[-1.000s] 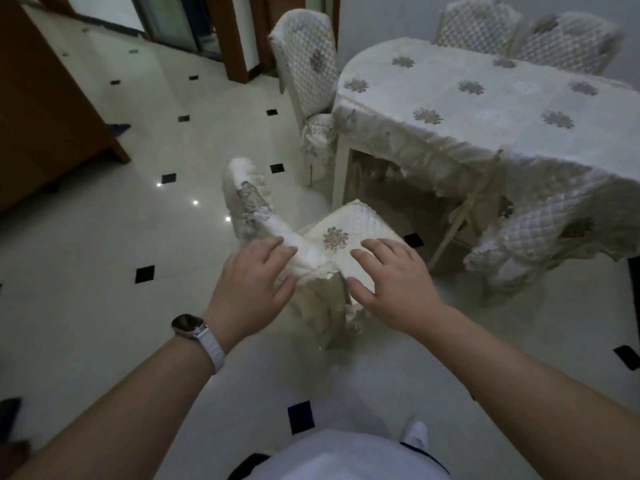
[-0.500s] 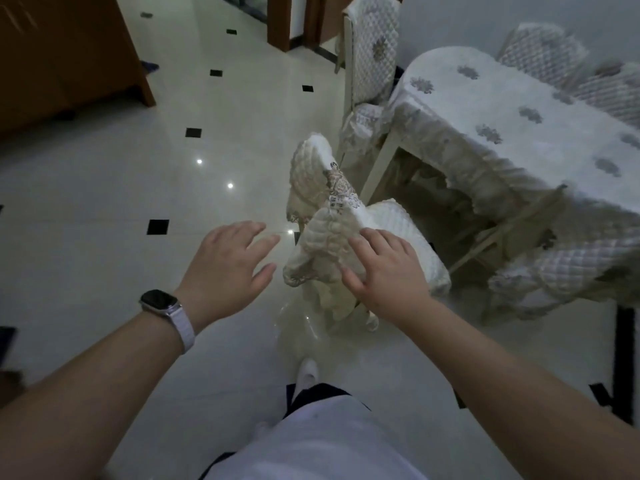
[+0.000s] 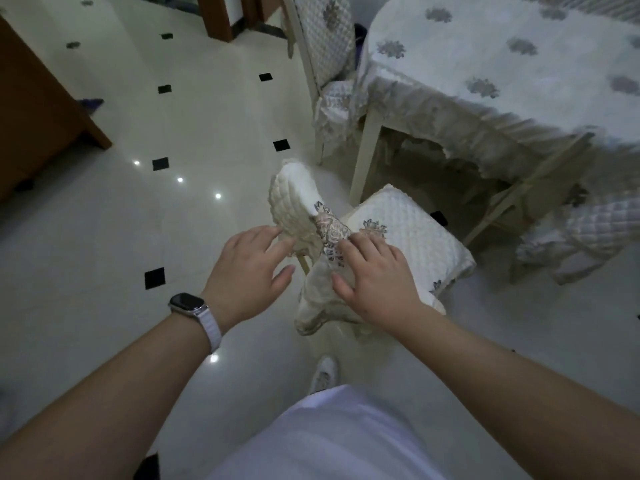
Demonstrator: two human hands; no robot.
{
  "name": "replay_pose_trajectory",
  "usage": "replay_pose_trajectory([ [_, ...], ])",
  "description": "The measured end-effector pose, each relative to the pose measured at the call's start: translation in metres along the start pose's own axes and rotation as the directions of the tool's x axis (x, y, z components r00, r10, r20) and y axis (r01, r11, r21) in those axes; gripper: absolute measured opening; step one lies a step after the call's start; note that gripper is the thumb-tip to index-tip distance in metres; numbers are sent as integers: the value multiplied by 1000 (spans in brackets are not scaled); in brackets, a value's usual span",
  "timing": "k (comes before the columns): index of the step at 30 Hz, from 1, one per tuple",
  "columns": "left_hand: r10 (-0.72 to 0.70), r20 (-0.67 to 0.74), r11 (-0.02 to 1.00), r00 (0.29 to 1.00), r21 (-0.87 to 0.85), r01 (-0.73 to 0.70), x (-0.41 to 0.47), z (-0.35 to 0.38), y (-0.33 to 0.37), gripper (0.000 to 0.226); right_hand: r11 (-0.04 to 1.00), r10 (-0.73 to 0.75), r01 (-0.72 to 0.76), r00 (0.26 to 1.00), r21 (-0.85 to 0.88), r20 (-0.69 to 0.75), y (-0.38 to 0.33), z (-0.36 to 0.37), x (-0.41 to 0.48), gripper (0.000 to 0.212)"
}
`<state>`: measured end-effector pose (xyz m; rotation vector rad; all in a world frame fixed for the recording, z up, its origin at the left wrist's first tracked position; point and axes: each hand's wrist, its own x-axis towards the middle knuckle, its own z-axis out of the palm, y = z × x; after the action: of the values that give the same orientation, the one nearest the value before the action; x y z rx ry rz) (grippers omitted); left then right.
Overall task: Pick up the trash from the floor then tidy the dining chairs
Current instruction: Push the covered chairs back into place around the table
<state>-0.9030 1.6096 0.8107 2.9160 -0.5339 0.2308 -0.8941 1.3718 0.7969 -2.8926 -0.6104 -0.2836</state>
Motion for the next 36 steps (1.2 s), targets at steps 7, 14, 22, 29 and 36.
replay_pose_trajectory([
  [7,110,66,990,992,-91,-104,72,0,-23,50,995,90,-91,995,34,47,1,11,9,53],
  [14,232,207,958,951,-217,-186,106,31,-52,64,962,272,-274,961,26,40,-11,21,15,57],
  [22,513,167,842,842,-288,-456,148,47,-83,54,806,591,-590,806,-51,25,-43,23,22,57],
  [29,661,137,729,738,-349,-588,176,54,-96,53,618,781,-781,623,-91,-46,-59,28,20,60],
  [36,695,139,702,706,-343,-624,189,63,-95,56,557,828,-827,560,-70,-29,-56,32,20,56],
])
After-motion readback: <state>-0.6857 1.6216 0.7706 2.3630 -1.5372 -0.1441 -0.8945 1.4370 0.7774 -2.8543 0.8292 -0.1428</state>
